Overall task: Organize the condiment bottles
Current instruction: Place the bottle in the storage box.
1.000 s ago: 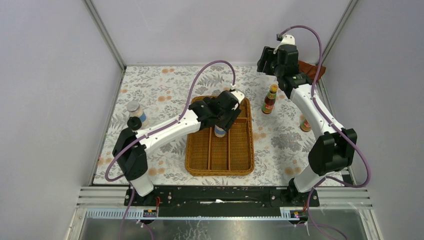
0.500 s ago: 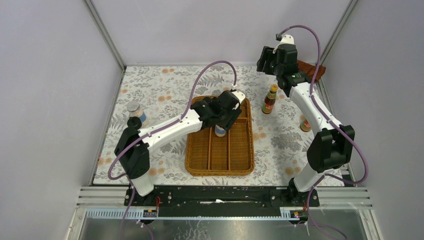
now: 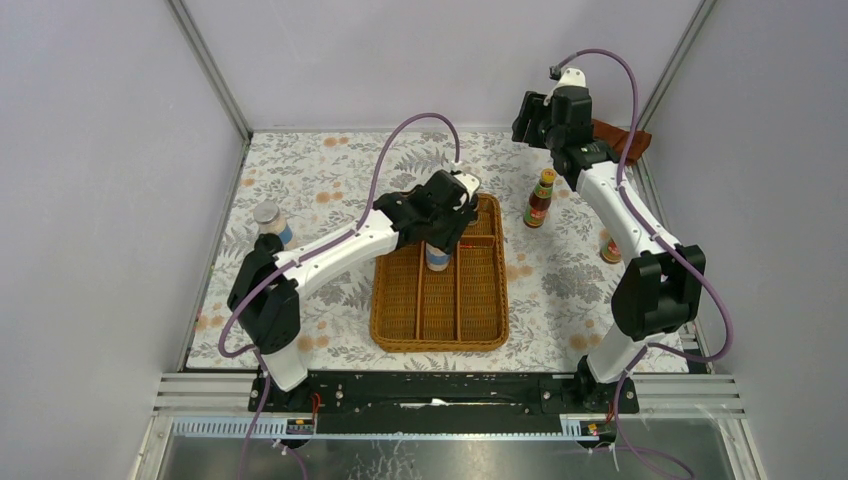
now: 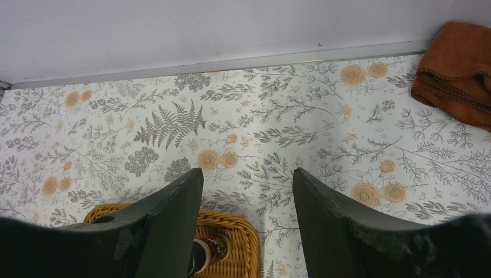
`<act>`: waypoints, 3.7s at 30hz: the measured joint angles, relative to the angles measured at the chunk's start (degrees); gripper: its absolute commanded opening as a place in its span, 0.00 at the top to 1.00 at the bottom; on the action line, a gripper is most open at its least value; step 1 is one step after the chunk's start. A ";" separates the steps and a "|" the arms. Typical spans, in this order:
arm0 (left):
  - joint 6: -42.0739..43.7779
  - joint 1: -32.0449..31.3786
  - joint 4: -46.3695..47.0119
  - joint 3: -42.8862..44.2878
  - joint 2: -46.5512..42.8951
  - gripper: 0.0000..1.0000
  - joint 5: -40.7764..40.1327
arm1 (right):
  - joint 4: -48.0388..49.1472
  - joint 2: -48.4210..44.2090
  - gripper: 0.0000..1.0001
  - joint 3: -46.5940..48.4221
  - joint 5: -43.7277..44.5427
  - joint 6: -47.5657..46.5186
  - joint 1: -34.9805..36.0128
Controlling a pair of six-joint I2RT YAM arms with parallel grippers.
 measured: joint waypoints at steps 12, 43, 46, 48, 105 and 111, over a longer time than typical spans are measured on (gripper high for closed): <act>-1.33 1.11 0.00 0.02 0.37 1.00 4.17 | -0.02 0.33 0.34 0.52 -0.02 0.00 0.00; -3.58 1.11 -0.98 0.20 0.37 0.87 1.53 | 0.00 0.33 0.34 0.48 -0.02 0.02 0.00; -3.61 1.11 -0.98 0.20 0.37 0.85 1.49 | 0.00 0.33 0.34 0.35 -0.02 0.04 0.00; -3.61 1.11 -0.98 0.20 0.37 0.82 1.51 | 0.07 0.31 0.34 0.11 -0.02 0.04 0.00; -9.70 4.35 -4.63 25.24 -1.16 0.17 -19.71 | 0.83 -3.32 0.34 -2.29 -0.17 0.59 0.00; -15.69 20.96 -6.97 22.32 -3.15 0.18 -20.98 | 1.55 -4.24 0.34 -2.29 -0.42 1.53 -0.02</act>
